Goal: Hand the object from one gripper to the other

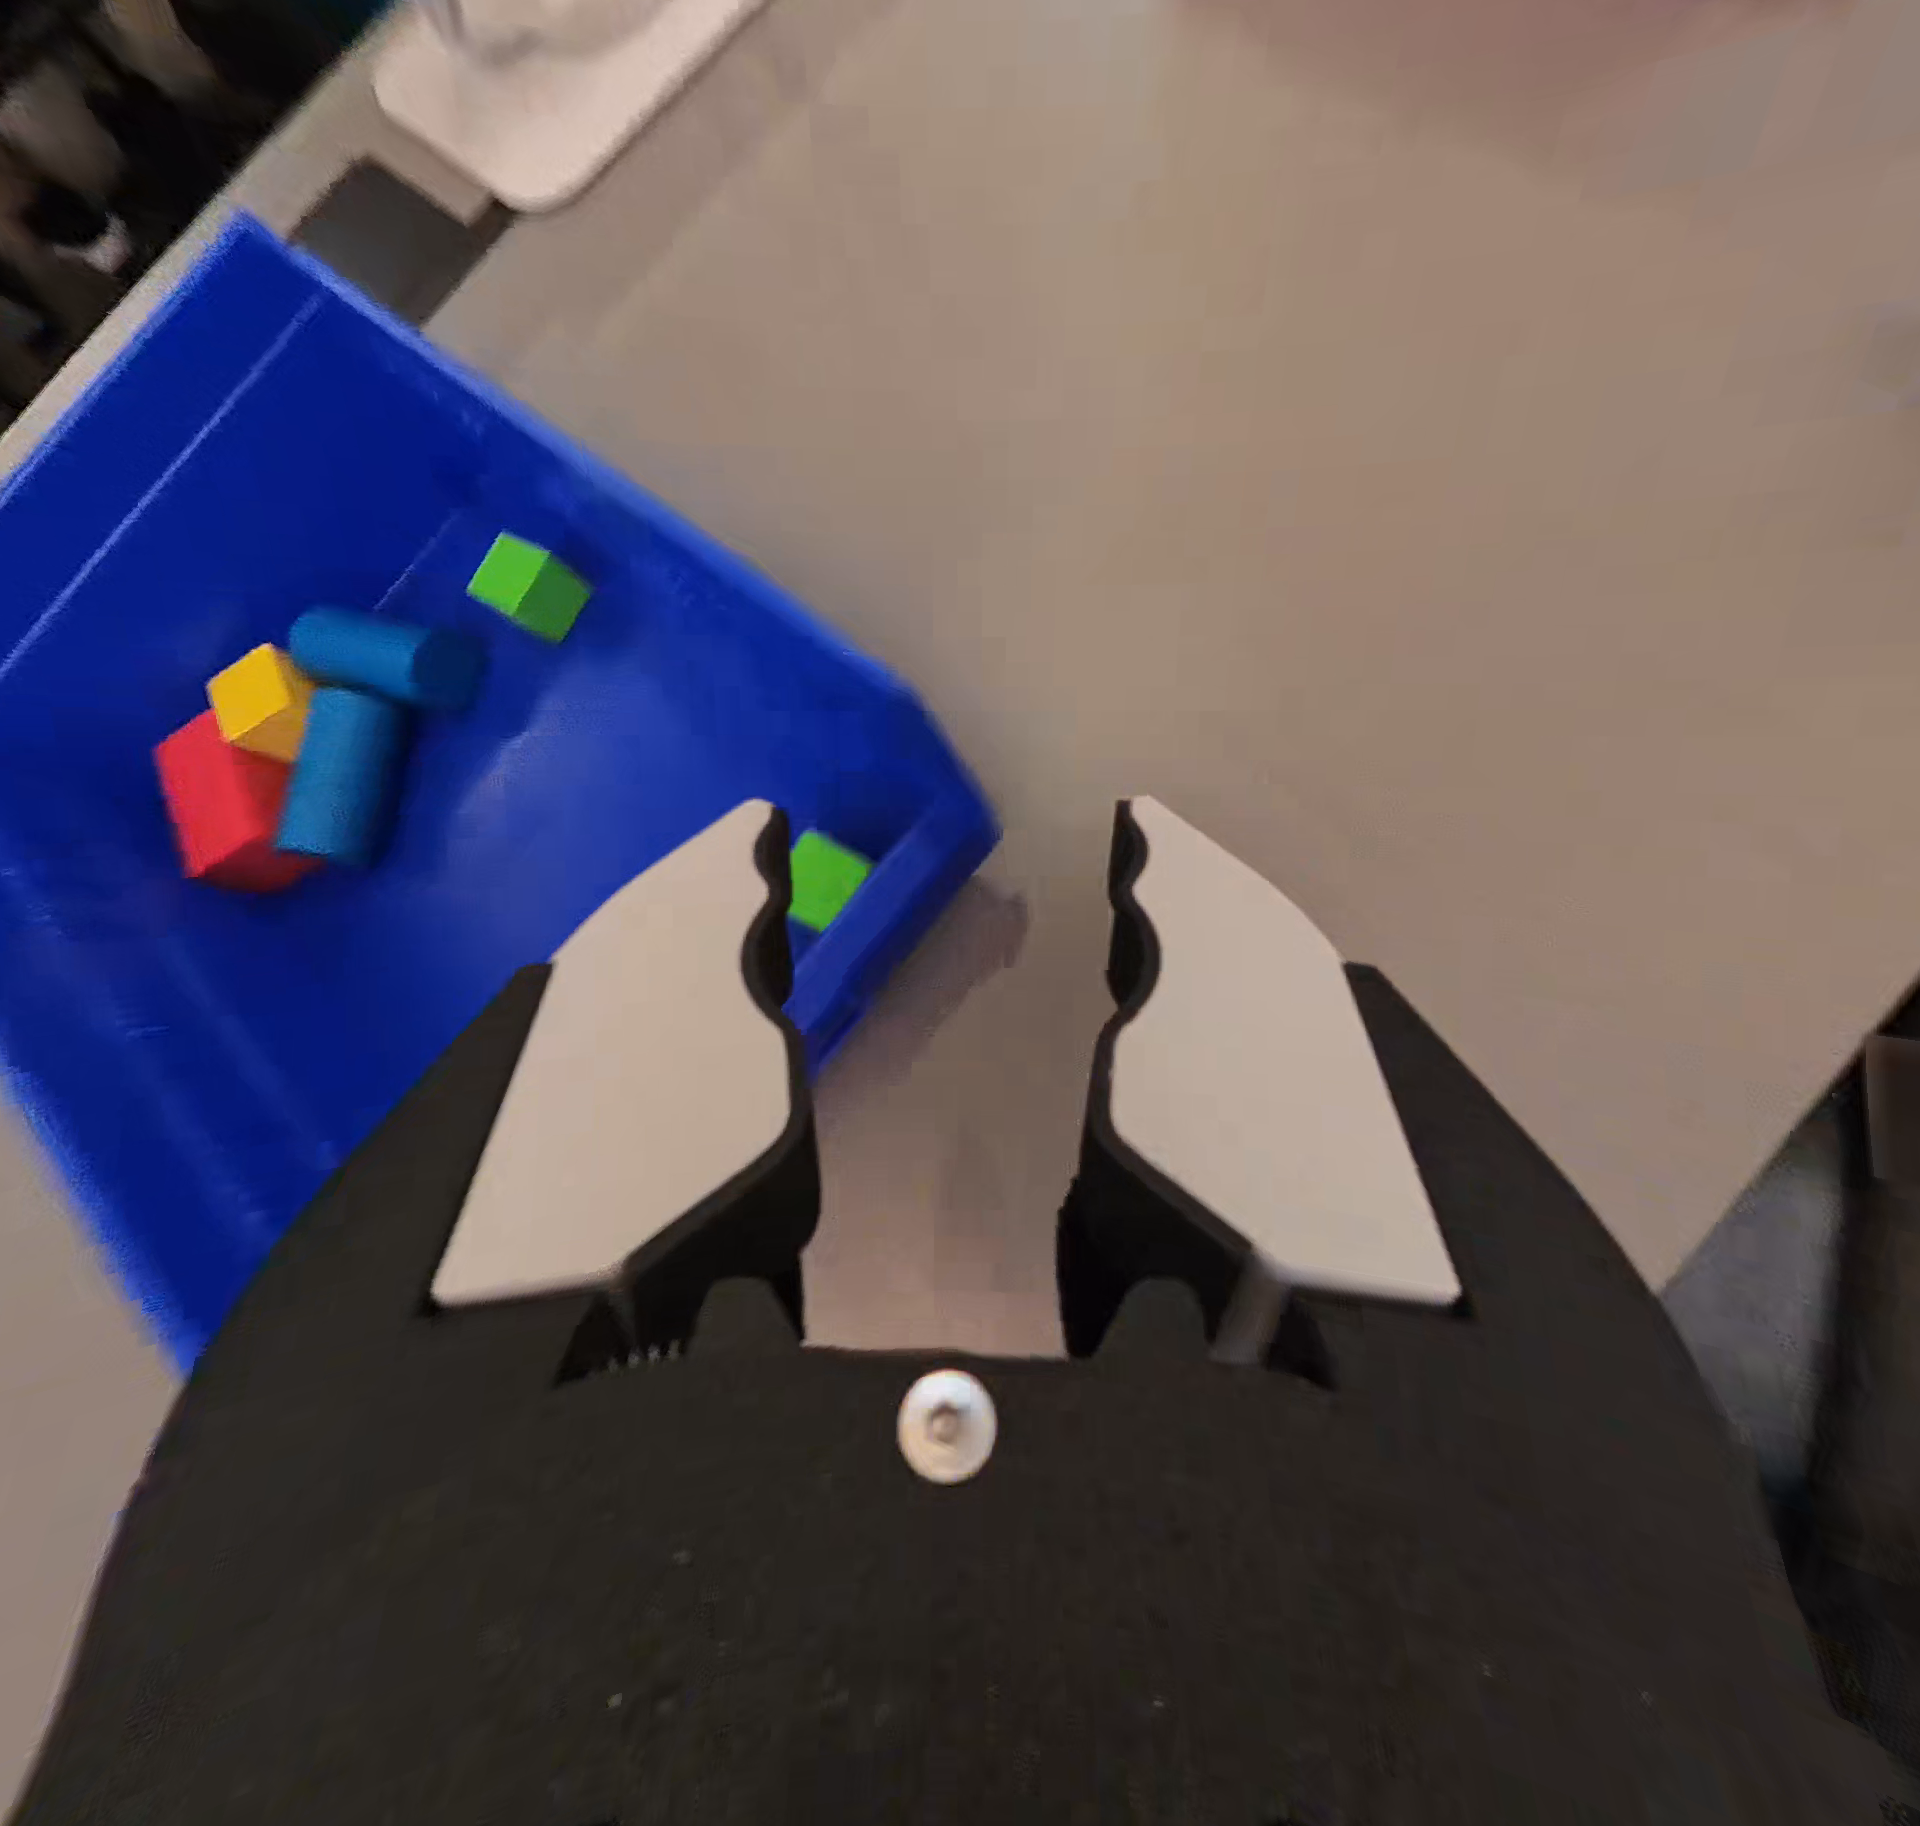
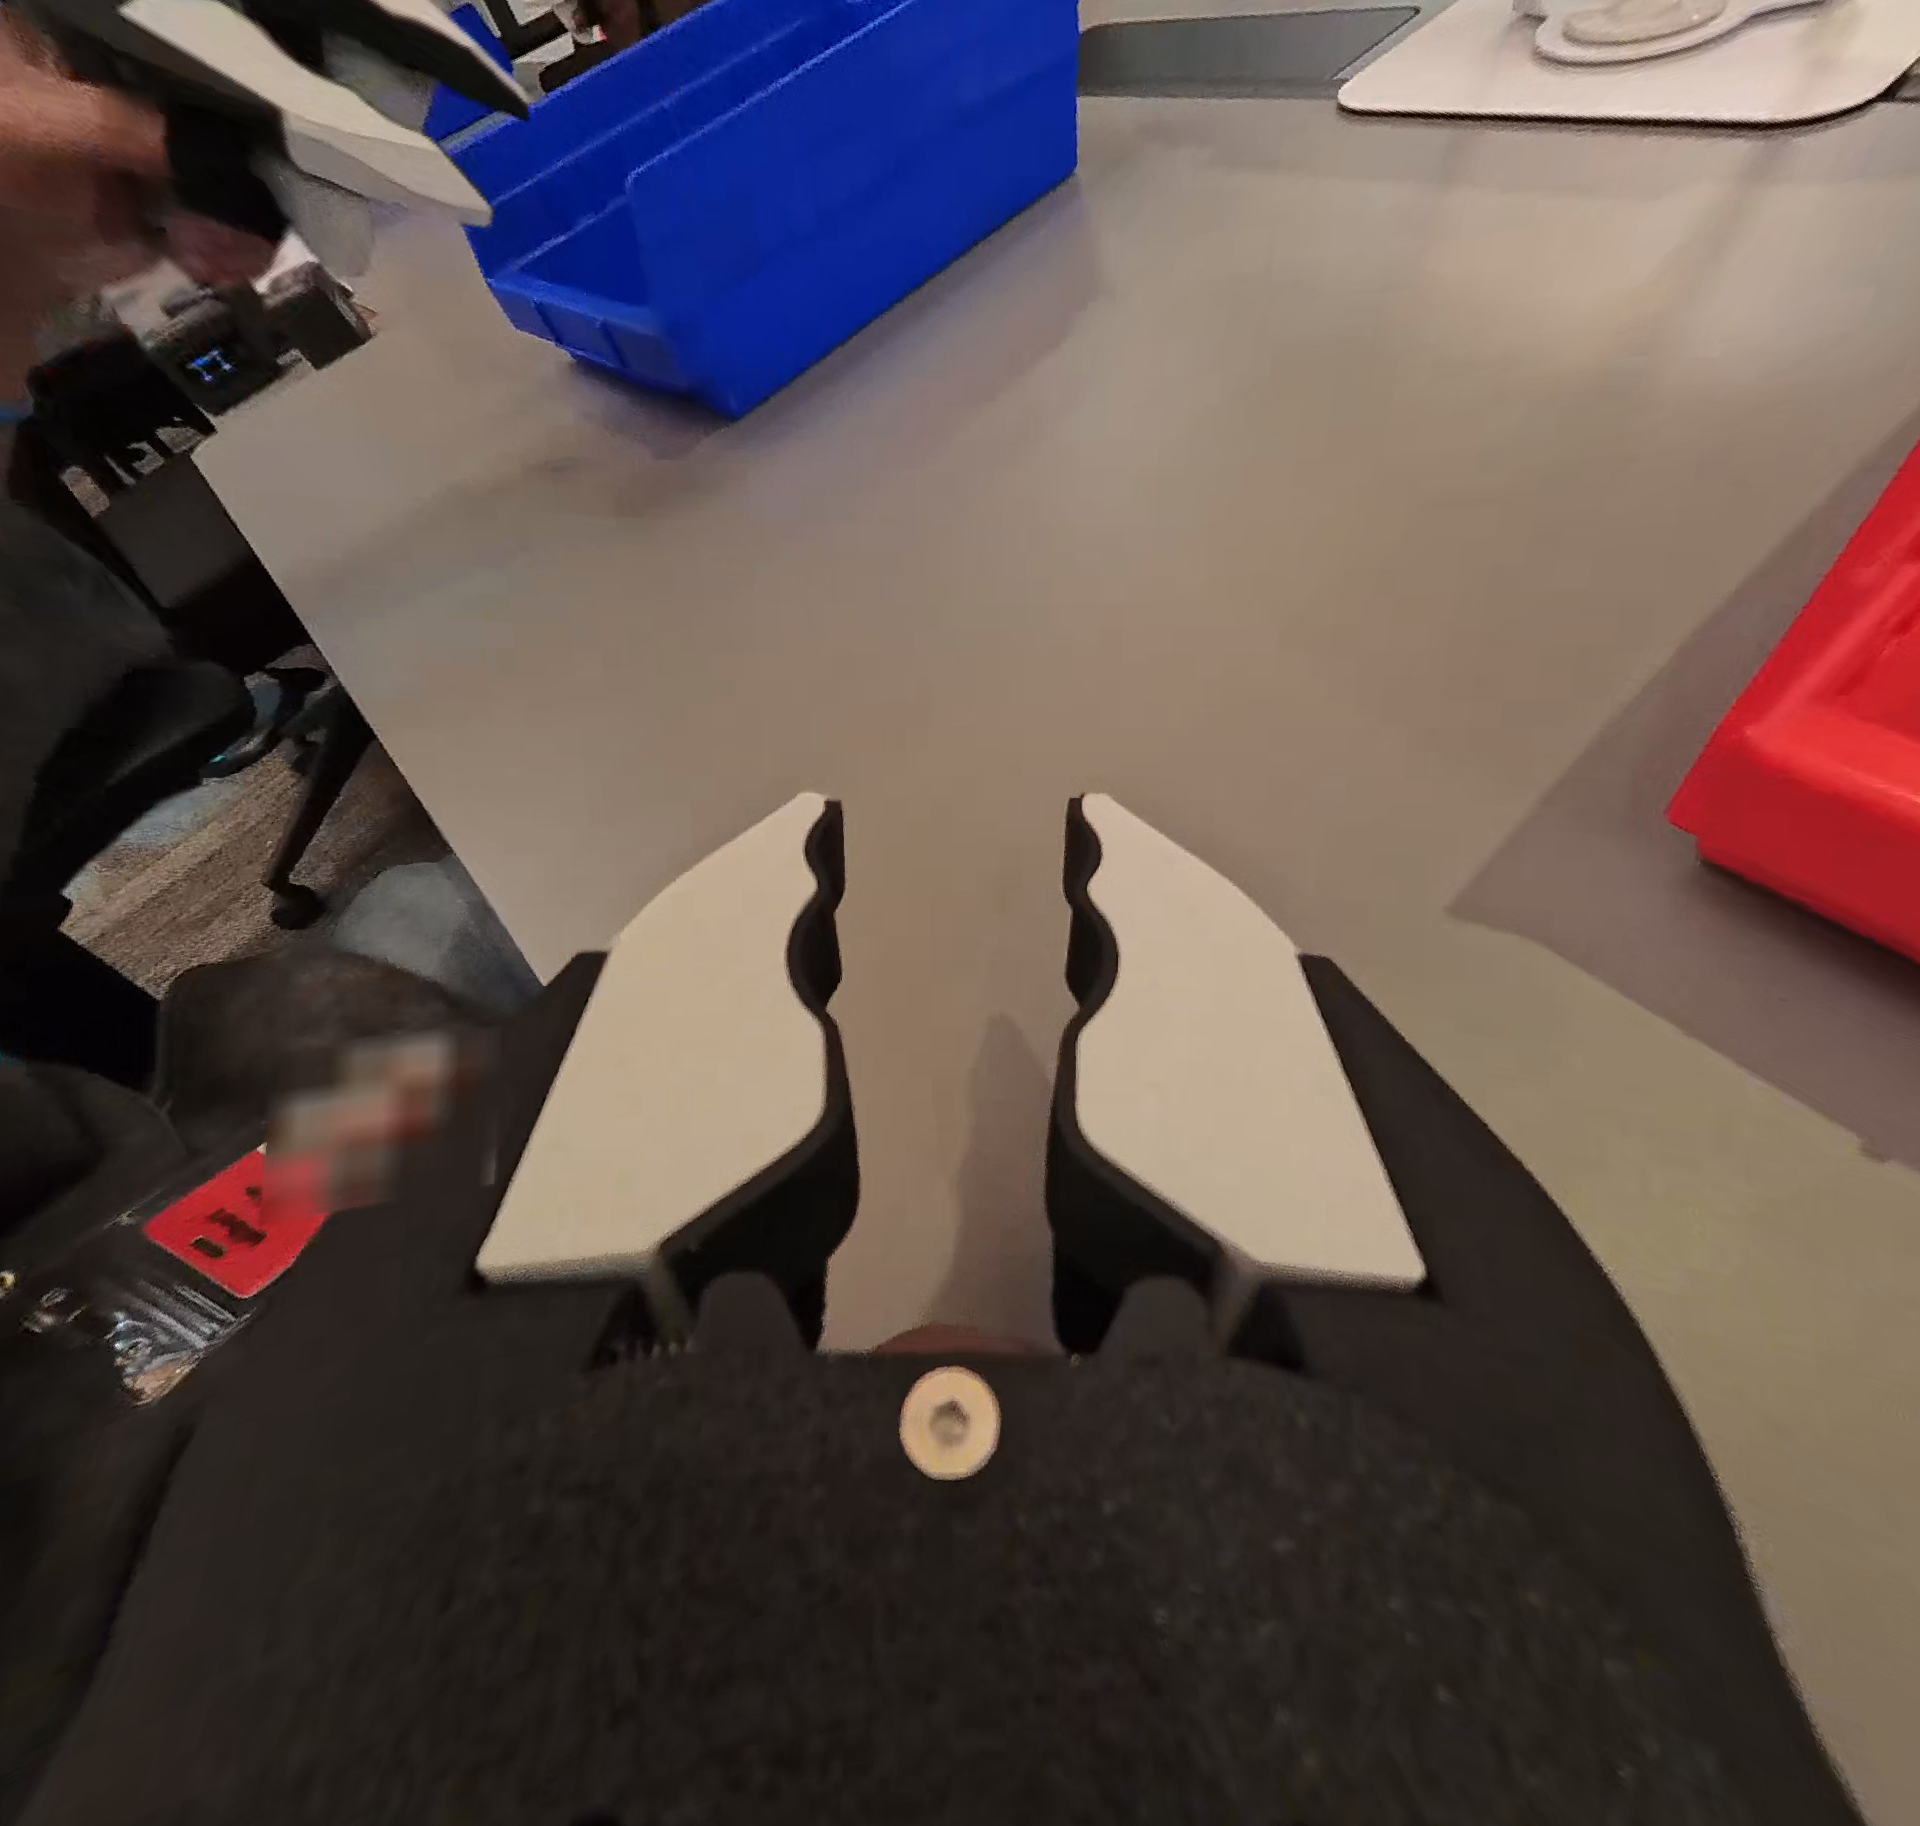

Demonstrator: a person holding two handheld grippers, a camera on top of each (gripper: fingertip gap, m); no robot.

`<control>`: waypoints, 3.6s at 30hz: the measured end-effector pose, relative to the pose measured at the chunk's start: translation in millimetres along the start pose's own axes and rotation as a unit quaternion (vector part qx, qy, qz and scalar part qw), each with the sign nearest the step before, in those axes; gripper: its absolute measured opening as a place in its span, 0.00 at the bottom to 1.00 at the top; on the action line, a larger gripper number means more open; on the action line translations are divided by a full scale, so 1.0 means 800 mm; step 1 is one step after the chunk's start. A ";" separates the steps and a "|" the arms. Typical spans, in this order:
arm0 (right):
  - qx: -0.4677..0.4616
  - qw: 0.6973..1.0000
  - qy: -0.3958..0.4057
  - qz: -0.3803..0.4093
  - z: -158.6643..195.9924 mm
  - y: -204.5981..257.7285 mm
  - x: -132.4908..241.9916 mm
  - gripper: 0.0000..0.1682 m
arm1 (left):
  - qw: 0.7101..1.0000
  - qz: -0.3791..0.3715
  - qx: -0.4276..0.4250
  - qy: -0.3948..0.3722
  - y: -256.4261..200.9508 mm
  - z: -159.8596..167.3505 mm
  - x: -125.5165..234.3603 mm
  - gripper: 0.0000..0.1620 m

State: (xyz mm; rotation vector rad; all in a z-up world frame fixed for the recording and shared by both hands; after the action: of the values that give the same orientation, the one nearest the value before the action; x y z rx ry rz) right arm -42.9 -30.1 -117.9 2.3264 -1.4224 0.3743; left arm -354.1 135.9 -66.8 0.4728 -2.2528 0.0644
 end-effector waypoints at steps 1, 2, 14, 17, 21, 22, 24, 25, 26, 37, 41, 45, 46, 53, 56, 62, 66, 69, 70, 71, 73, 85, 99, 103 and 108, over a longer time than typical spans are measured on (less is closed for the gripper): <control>-0.004 1.000 0.001 -0.004 0.001 -0.001 -0.001 0.24 | 0.999 0.006 -0.016 0.032 0.011 0.006 -0.002 0.35; -0.010 1.000 0.004 -0.008 0.003 -0.002 -0.002 0.24 | 0.998 0.016 -0.026 0.057 0.021 0.009 -0.005 0.35; -0.032 0.998 0.032 -0.035 0.016 0.006 -0.006 0.24 | 0.896 0.066 0.420 0.128 0.081 0.045 -0.071 0.25; -0.034 0.998 0.037 -0.044 0.019 0.008 -0.005 0.24 | 0.868 0.045 0.458 0.186 0.073 0.060 -0.082 0.27; -0.036 0.997 0.043 -0.055 0.020 0.014 -0.002 0.24 | 0.861 0.015 0.454 0.229 0.082 0.062 -0.085 0.29; -0.033 0.997 0.044 -0.059 0.019 0.016 -0.002 0.24 | 0.856 0.019 0.458 0.237 0.081 0.062 -0.087 0.29; -0.021 0.997 0.049 -0.055 0.021 0.017 -0.001 0.24 | 0.847 0.027 0.467 0.254 0.080 0.063 -0.093 0.29; -0.014 0.997 0.053 -0.052 0.022 0.017 -0.001 0.24 | 0.842 0.031 0.469 0.265 0.079 0.066 -0.095 0.29; -0.007 0.997 0.058 -0.050 0.024 0.018 -0.001 0.24 | 0.837 0.037 0.472 0.273 0.077 0.068 -0.098 0.28; 0.052 0.995 0.070 -0.037 0.030 0.025 0.002 0.24 | 0.827 0.065 0.470 0.301 0.089 0.077 -0.097 0.17; 0.052 0.997 0.057 -0.028 0.025 0.019 0.003 0.24 | 0.854 0.133 0.471 0.175 0.098 0.046 -0.069 0.17; 0.076 0.997 0.009 -0.014 0.009 0.006 0.001 0.26 | 0.867 0.249 0.428 -0.046 0.081 -0.019 -0.021 0.17; 0.084 0.996 -0.010 -0.017 0.002 0.005 -0.001 0.27 | 0.856 0.288 0.416 -0.102 0.067 -0.039 -0.008 0.17; 0.142 0.972 -0.116 -0.145 -0.069 0.075 -0.039 0.37 | 0.719 0.538 0.349 -0.267 -0.096 -0.141 -0.005 0.17; 0.183 0.960 -0.141 -0.160 -0.096 0.106 -0.053 0.37 | 0.679 0.583 0.355 -0.272 -0.146 -0.159 -0.031 0.17; 0.144 0.958 -0.165 -0.183 -0.115 0.116 -0.062 0.31 | 0.660 0.622 0.357 -0.225 -0.198 -0.158 -0.064 0.17; 0.141 0.958 -0.125 -0.215 -0.096 0.116 -0.057 0.17 | 0.635 0.639 0.387 -0.196 -0.210 -0.149 -0.074 0.17; 0.131 0.960 -0.120 -0.215 -0.086 0.114 -0.053 0.17 | 0.642 0.636 0.378 -0.199 -0.218 -0.138 -0.070 0.24; 0.122 0.961 -0.123 -0.217 -0.084 0.112 -0.050 0.17 | 0.655 0.626 0.372 -0.203 -0.219 -0.131 -0.068 0.32; 0.115 0.961 -0.124 -0.218 -0.083 0.110 -0.046 0.17 | 0.672 0.609 0.368 -0.204 -0.220 -0.121 -0.068 0.35; 0.113 0.965 -0.131 -0.199 -0.088 0.095 -0.035 0.17 | 0.712 0.573 0.357 -0.191 -0.226 -0.094 -0.071 0.34; 0.077 0.973 0.148 0.157 -0.154 -0.236 -0.024 0.17 | 0.778 0.513 0.325 -0.162 -0.246 -0.051 -0.076 0.28; 0.236 0.837 0.468 0.156 -0.059 -0.315 -0.134 0.17 | 0.778 0.525 0.318 -0.136 -0.260 -0.048 -0.074 0.27; 0.219 0.873 0.401 0.172 -0.083 -0.312 -0.123 0.30 | 0.809 0.486 0.300 -0.139 -0.251 -0.043 -0.076 0.27; 0.188 0.930 0.193 0.252 -0.139 -0.267 -0.033 0.32 | 0.869 0.382 0.273 -0.154 -0.220 -0.036 -0.078 0.24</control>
State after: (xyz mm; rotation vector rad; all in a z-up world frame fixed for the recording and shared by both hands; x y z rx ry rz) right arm 133.4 129.2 -69.7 1.9463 -1.8390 1.2724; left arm -233.4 -1.8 -112.7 -0.1809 -2.5900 1.1265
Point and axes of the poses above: each gripper's, where its closed fingertips meet, x back along the fingers, z out of its underside, y = z × x across the jaws, the point moved 2 cm from there along x, back along the fingers, and after that the axes turned 9 degrees about z, right-handed, at the moved point
